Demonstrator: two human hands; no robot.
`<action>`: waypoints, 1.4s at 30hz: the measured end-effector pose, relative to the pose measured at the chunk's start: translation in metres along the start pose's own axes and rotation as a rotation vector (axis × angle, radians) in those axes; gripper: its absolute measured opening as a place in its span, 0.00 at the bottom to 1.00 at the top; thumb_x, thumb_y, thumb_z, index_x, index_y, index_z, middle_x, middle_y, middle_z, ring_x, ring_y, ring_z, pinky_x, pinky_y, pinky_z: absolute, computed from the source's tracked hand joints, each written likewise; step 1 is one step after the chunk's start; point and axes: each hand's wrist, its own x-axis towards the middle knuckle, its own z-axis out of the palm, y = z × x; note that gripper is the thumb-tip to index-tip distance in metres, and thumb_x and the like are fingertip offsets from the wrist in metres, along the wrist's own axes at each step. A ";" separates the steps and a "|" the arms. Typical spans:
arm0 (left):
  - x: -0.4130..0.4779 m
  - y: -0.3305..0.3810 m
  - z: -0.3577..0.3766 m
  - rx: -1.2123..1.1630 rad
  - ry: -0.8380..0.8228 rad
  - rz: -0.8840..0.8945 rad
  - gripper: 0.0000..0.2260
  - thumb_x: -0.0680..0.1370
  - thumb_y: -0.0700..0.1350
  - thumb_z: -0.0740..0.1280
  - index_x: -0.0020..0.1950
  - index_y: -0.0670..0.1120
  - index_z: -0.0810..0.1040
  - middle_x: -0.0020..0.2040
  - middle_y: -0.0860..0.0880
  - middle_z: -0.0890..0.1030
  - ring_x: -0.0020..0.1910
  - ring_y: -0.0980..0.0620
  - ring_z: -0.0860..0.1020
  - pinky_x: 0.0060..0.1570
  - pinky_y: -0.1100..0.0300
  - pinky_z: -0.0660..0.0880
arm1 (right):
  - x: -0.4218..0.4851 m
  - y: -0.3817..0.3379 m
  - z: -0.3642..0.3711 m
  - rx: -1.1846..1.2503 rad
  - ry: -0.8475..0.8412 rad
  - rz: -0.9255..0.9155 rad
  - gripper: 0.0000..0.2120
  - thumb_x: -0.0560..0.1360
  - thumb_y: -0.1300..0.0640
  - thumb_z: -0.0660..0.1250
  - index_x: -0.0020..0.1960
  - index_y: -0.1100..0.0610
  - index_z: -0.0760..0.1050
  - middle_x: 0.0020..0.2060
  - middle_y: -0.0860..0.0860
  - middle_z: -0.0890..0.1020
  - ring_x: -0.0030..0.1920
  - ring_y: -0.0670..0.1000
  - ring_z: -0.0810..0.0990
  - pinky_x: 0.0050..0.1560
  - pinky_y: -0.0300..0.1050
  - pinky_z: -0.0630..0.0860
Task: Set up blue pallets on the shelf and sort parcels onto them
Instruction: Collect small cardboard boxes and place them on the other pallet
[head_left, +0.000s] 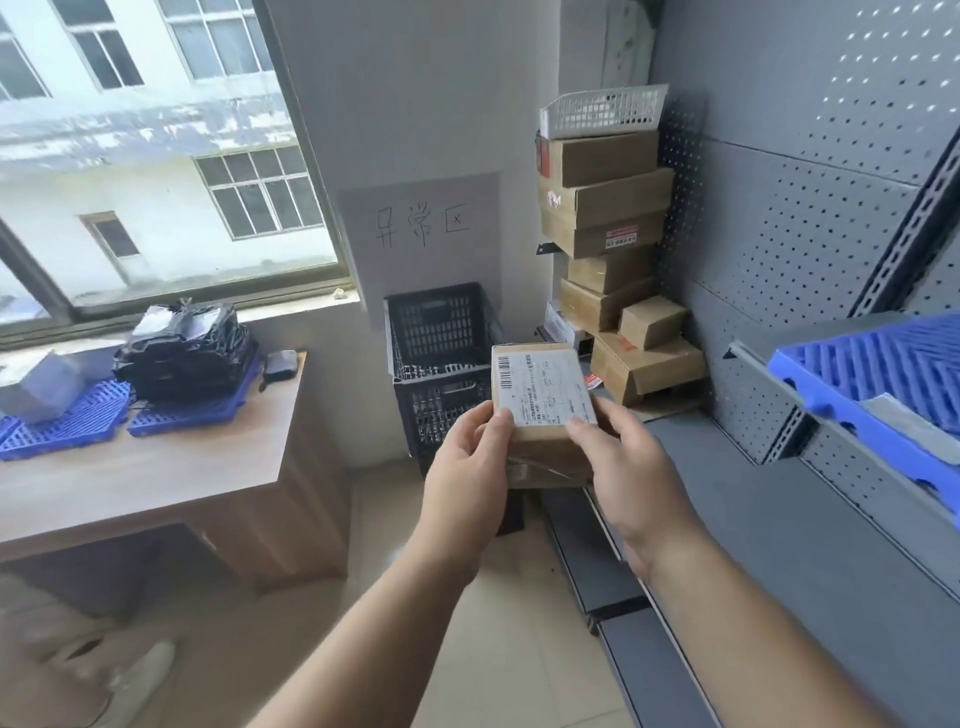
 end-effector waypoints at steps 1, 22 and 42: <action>0.011 0.002 0.007 0.006 -0.008 0.003 0.17 0.81 0.60 0.64 0.67 0.58 0.79 0.57 0.60 0.85 0.56 0.60 0.83 0.60 0.55 0.78 | 0.012 -0.001 -0.003 0.000 0.004 -0.005 0.23 0.73 0.38 0.63 0.67 0.40 0.76 0.57 0.38 0.84 0.61 0.42 0.81 0.59 0.46 0.80; 0.252 0.064 0.180 -0.015 -0.670 0.101 0.08 0.82 0.53 0.65 0.52 0.61 0.84 0.51 0.59 0.87 0.50 0.59 0.86 0.43 0.66 0.81 | 0.184 -0.041 -0.091 -0.075 0.626 -0.104 0.18 0.72 0.44 0.65 0.61 0.35 0.77 0.54 0.32 0.84 0.54 0.34 0.81 0.51 0.39 0.76; 0.206 0.062 0.375 0.136 -1.184 0.156 0.11 0.73 0.62 0.64 0.50 0.66 0.85 0.51 0.58 0.87 0.55 0.55 0.84 0.65 0.47 0.77 | 0.131 -0.029 -0.232 -0.163 1.144 0.089 0.16 0.75 0.48 0.67 0.52 0.25 0.73 0.50 0.28 0.82 0.50 0.32 0.80 0.48 0.36 0.74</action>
